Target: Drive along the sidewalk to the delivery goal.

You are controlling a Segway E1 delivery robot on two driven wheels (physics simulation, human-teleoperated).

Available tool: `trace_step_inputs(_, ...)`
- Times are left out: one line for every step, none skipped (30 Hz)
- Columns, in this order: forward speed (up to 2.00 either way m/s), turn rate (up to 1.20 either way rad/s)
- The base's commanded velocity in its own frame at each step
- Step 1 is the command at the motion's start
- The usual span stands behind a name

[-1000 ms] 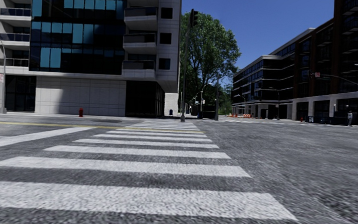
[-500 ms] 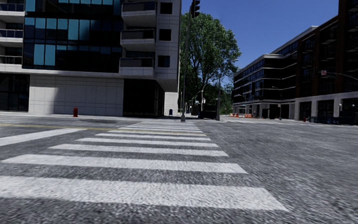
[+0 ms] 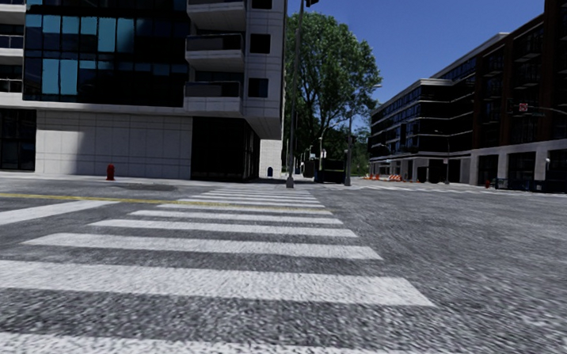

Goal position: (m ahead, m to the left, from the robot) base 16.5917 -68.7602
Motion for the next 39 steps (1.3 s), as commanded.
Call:
trace_step_inputs(1.57, 0.00)
trace_step_inputs(1.58, 0.00)
trace_step_inputs(1.59, 0.00)
trace_step_inputs(1.59, 0.00)
trace_step_inputs(1.60, 0.00)
trace_step_inputs(1.60, 0.00)
trace_step_inputs(1.60, 0.00)
trace_step_inputs(1.60, 0.00)
trace_step_inputs(1.60, 0.00)
trace_step_inputs(1.60, 0.03)
trace_step_inputs(1.60, 0.09)
trace_step_inputs(1.60, 0.11)
trace_step_inputs(1.61, 0.12)
trace_step_inputs(2.00, 0.15)
trace_step_inputs(2.00, 0.18)
trace_step_inputs(2.00, 0.20)
trace_step_inputs(2.00, 0.20)
trace_step_inputs(2.00, 0.23)
trace_step_inputs(2.00, 0.26)
trace_step_inputs(2.00, 0.30)
trace_step_inputs(2.00, 0.32)
trace_step_inputs(2.00, 0.33)
trace_step_inputs(2.00, 0.33)
trace_step_inputs(2.00, 0.33)
trace_step_inputs(2.00, 0.33)
trace_step_inputs(2.00, 0.33)
trace_step_inputs(2.00, 0.33)
trace_step_inputs(2.00, 0.34)
trace_step_inputs(2.00, 0.35)
trace_step_inputs(2.00, 0.35)
trace_step_inputs(2.00, 0.35)
trace_step_inputs(2.00, 0.35)
trace_step_inputs(2.00, 0.35)
trace_step_inputs(2.00, 0.35)
trace_step_inputs(2.00, 0.35)
trace_step_inputs(2.00, 0.35)
trace_step_inputs(2.00, 0.35)
trace_step_inputs(2.00, 0.35)
trace_step_inputs(2.00, 0.24)
